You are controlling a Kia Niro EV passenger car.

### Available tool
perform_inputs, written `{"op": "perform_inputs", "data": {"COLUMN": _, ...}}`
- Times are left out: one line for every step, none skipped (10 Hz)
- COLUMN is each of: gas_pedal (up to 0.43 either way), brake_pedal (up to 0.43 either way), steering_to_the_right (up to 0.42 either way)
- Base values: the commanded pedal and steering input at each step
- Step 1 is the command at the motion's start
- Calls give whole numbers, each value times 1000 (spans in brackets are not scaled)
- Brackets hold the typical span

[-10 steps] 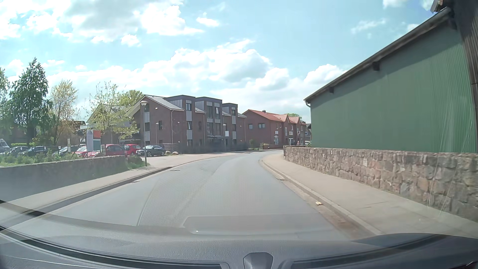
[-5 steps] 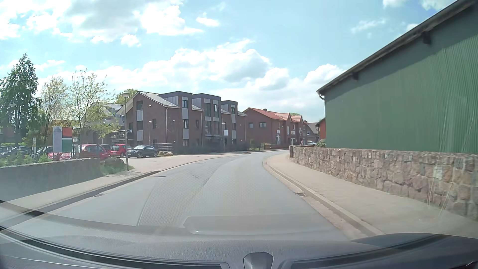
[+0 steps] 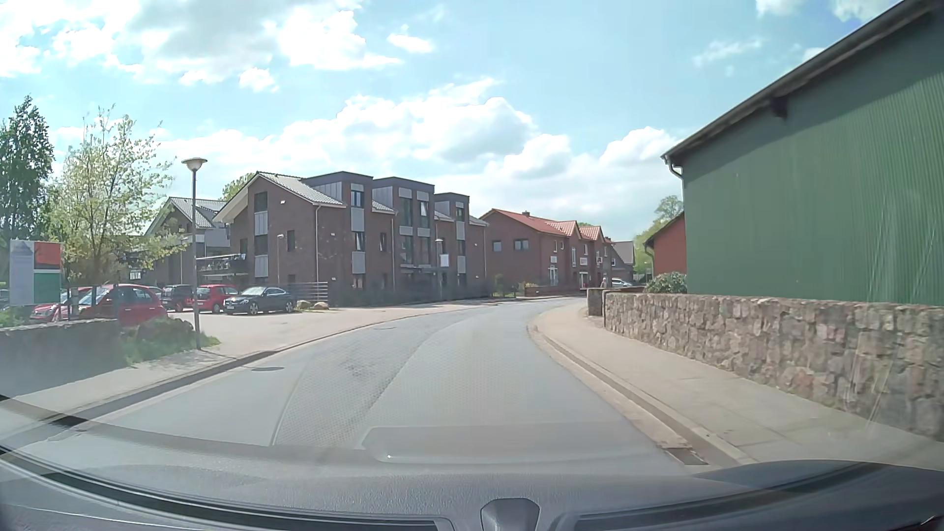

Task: Follow the waypoints while adhering to traffic rules and regulations

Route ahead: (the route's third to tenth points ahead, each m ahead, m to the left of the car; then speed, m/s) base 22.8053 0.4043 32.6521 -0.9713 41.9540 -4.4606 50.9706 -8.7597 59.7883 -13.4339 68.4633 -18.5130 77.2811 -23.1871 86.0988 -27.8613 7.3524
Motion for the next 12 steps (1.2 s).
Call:
{"op": "perform_inputs", "data": {"gas_pedal": 28, "brake_pedal": 0, "steering_to_the_right": -3}}
{"op": "perform_inputs", "data": {"gas_pedal": 39, "brake_pedal": 0, "steering_to_the_right": -3}}
{"op": "perform_inputs", "data": {"gas_pedal": 39, "brake_pedal": 0, "steering_to_the_right": -2}}
{"op": "perform_inputs", "data": {"gas_pedal": 39, "brake_pedal": 0, "steering_to_the_right": -2}}
{"op": "perform_inputs", "data": {"gas_pedal": 39, "brake_pedal": 0, "steering_to_the_right": -1}}
{"op": "perform_inputs", "data": {"gas_pedal": 39, "brake_pedal": 0, "steering_to_the_right": -1}}
{"op": "perform_inputs", "data": {"gas_pedal": 39, "brake_pedal": 0, "steering_to_the_right": 0}}
{"op": "perform_inputs", "data": {"gas_pedal": 39, "brake_pedal": 0, "steering_to_the_right": 0}}
{"op": "perform_inputs", "data": {"gas_pedal": 39, "brake_pedal": 0, "steering_to_the_right": 0}}
{"op": "perform_inputs", "data": {"gas_pedal": 39, "brake_pedal": 0, "steering_to_the_right": 0}}
{"op": "perform_inputs", "data": {"gas_pedal": 39, "brake_pedal": 0, "steering_to_the_right": 0}}
{"op": "perform_inputs", "data": {"gas_pedal": 39, "brake_pedal": 0, "steering_to_the_right": 0}}
